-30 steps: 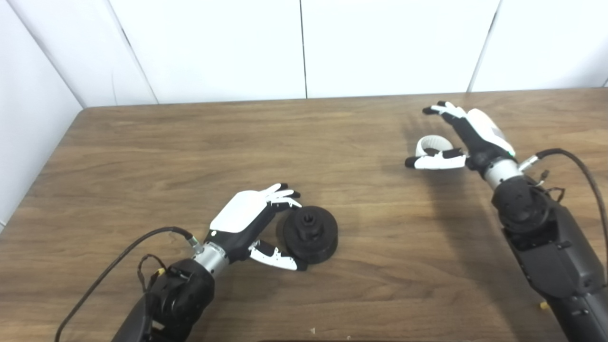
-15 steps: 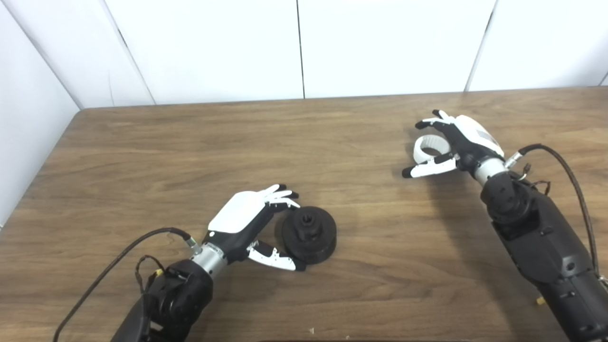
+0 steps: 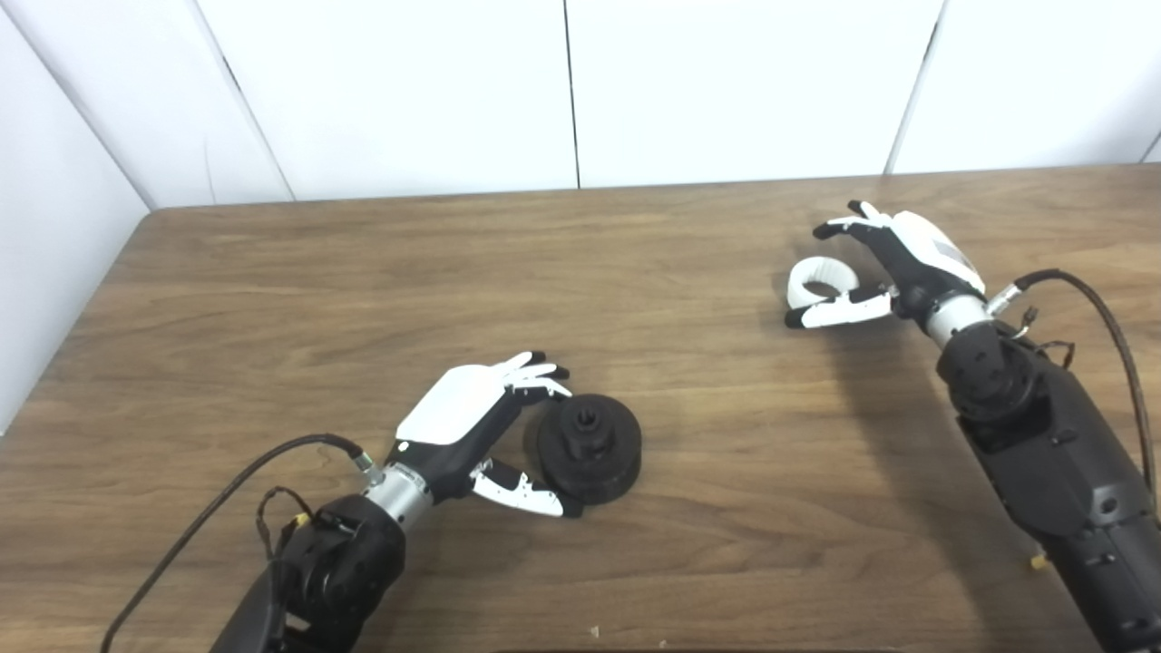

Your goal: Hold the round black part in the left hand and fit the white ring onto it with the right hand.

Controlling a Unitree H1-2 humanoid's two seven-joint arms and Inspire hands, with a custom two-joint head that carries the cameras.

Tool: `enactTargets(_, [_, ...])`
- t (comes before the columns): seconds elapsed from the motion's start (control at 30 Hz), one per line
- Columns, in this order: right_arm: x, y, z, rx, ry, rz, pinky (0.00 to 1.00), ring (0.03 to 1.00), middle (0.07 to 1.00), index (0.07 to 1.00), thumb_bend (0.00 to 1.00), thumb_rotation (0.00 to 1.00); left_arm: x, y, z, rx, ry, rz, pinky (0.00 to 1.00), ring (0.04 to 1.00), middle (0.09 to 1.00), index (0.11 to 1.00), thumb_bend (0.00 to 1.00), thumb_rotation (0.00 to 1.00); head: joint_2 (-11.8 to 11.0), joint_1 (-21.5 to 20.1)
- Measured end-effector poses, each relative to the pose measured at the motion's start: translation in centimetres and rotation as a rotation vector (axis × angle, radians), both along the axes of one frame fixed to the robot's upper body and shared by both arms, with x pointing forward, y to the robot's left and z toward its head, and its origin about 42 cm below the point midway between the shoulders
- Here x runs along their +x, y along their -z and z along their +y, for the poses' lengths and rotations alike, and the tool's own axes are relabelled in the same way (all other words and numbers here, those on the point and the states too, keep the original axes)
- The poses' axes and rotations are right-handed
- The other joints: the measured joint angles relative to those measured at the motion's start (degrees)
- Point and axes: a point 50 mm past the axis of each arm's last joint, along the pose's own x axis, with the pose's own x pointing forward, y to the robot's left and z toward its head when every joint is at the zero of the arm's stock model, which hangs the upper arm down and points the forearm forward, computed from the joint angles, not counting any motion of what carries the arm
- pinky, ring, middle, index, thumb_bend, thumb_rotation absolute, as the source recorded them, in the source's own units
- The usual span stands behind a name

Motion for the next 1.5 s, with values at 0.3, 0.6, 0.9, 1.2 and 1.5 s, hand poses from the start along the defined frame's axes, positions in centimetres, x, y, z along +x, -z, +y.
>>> enactTargets(0.3, [0.0,-0.2,-0.8,-0.014,0.014,-0.004,1.0,1.0,0.977,0.794,0.94,0.42,0.0,0.0,0.1,-0.001,0.0,0.0,0.9,0.962,0.89,0.622,0.73,0.4,0.3,-0.1])
enactTargets(0.6, [-0.1,0.6,-1.1,-0.017,0.021,0.017,1.0,1.0,0.977,0.771,0.93,0.4,0.0,0.0,0.1,-0.001,0.0,0.003,0.91,0.969,0.896,0.622,0.73,0.4,0.4,0.2])
enactTargets(0.9, [-0.2,1.2,-0.7,-0.032,-0.004,0.024,1.0,1.0,0.978,0.752,0.92,0.4,0.0,0.0,0.1,0.001,-0.001,0.005,0.92,0.968,0.897,0.629,0.72,0.42,0.4,0.3])
enactTargets(1.2, [-0.2,1.7,-0.6,-0.029,-0.005,0.034,1.0,1.0,0.969,0.727,0.91,0.39,0.0,0.0,0.1,0.001,-0.001,0.005,0.91,0.969,0.898,0.625,0.72,0.41,0.2,0.0])
enactTargets(1.5, [-0.2,2.2,-0.1,-0.022,0.006,-0.003,1.0,1.0,0.948,0.672,0.85,0.33,0.0,0.0,0.1,0.003,-0.004,0.007,0.9,0.965,0.895,0.621,0.72,0.42,0.1,0.0])
